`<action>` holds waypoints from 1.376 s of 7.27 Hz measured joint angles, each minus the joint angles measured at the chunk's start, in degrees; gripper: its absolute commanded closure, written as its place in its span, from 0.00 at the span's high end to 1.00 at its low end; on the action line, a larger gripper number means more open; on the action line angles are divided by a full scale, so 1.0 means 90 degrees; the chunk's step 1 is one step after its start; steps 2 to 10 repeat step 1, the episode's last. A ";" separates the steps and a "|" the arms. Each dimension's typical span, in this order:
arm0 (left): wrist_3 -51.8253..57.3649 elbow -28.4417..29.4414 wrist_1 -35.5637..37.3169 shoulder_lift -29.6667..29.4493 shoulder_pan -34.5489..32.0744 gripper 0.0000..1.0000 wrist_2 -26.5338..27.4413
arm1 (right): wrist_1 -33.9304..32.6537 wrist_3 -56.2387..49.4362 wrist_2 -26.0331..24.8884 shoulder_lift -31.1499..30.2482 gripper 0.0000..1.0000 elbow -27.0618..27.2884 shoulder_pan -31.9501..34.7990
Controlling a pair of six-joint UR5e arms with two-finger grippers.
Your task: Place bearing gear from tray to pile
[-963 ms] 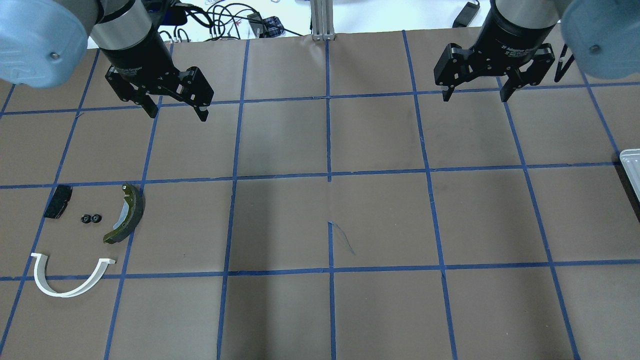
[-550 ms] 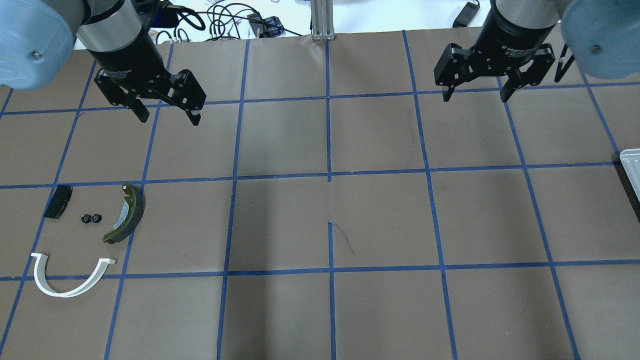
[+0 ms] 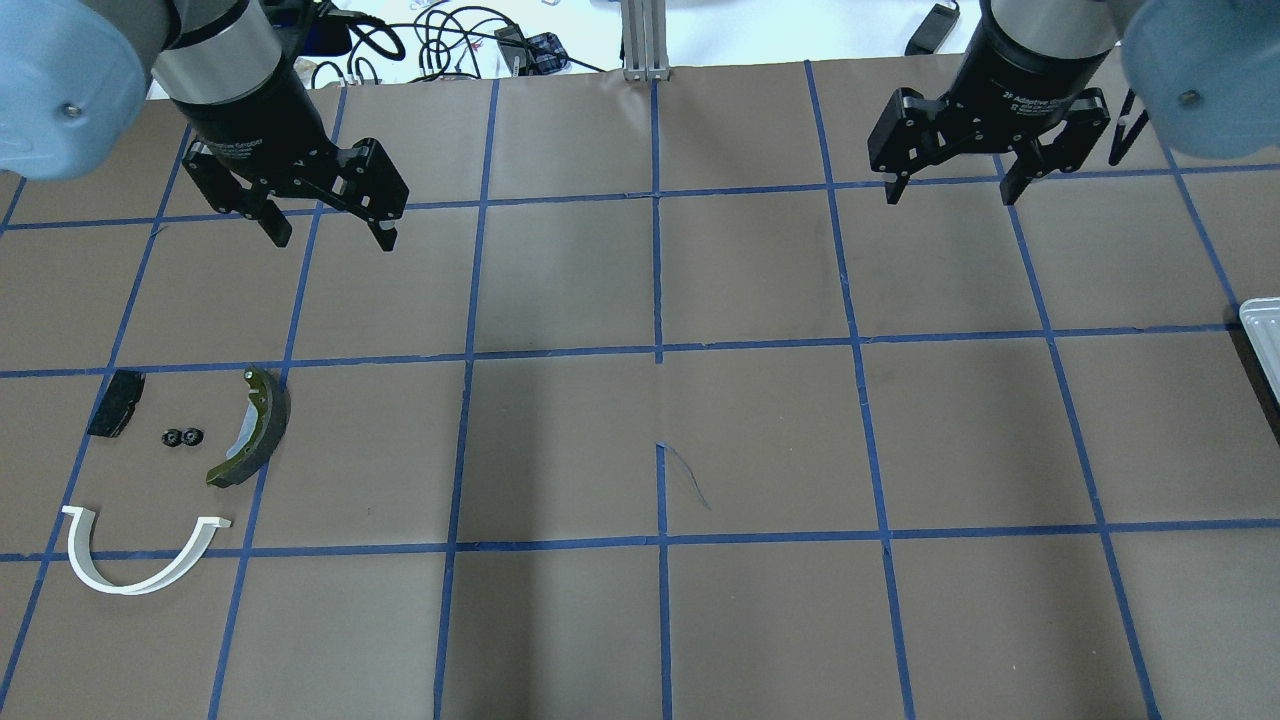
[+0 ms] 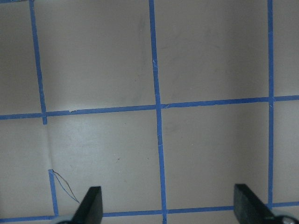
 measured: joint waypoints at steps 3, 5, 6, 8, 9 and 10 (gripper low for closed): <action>-0.0022 -0.0004 -0.0005 0.0001 0.0001 1.00 0.0032 | -0.0002 0.0000 0.0002 0.0000 1.00 0.0001 0.0000; -0.0022 -0.0004 -0.0005 0.0001 0.0001 1.00 0.0032 | -0.0002 0.0000 0.0002 0.0000 1.00 0.0001 0.0000; -0.0022 -0.0004 -0.0005 0.0001 0.0001 1.00 0.0032 | -0.0002 0.0000 0.0002 0.0000 1.00 0.0001 0.0000; -0.0022 -0.0004 -0.0005 0.0001 0.0001 1.00 0.0032 | -0.0002 0.0000 0.0002 0.0000 1.00 0.0001 0.0000; -0.0022 -0.0004 -0.0005 0.0001 0.0001 1.00 0.0032 | -0.0002 0.0000 0.0002 0.0000 1.00 0.0001 0.0000; -0.0022 -0.0004 -0.0005 0.0001 0.0001 1.00 0.0032 | -0.0002 0.0000 0.0002 0.0000 1.00 0.0001 0.0000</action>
